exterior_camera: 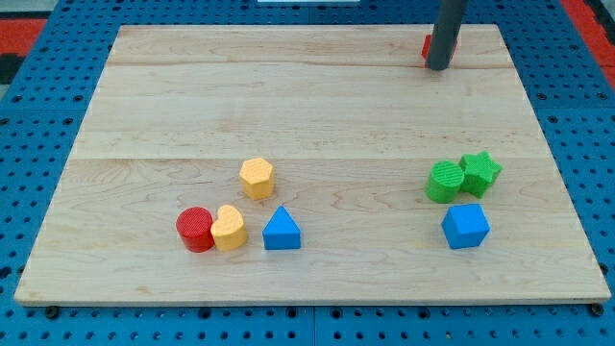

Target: Move the red circle below the left side of the red star

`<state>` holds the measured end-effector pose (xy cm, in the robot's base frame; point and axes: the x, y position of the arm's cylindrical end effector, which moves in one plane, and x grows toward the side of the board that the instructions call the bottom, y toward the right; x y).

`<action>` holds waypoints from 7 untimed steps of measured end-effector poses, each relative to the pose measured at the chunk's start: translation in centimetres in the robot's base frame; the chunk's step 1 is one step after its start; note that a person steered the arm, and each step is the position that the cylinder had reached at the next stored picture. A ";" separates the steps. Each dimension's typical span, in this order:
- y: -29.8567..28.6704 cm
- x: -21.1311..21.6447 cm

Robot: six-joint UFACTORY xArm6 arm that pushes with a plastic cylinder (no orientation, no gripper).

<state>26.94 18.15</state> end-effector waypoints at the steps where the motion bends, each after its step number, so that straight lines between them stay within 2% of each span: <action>1: -2.6 3.1; 3: -8.4 12.4; 5: -9.9 26.0; 6: -12.6 32.2; 7: -18.9 33.8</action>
<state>60.70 -0.77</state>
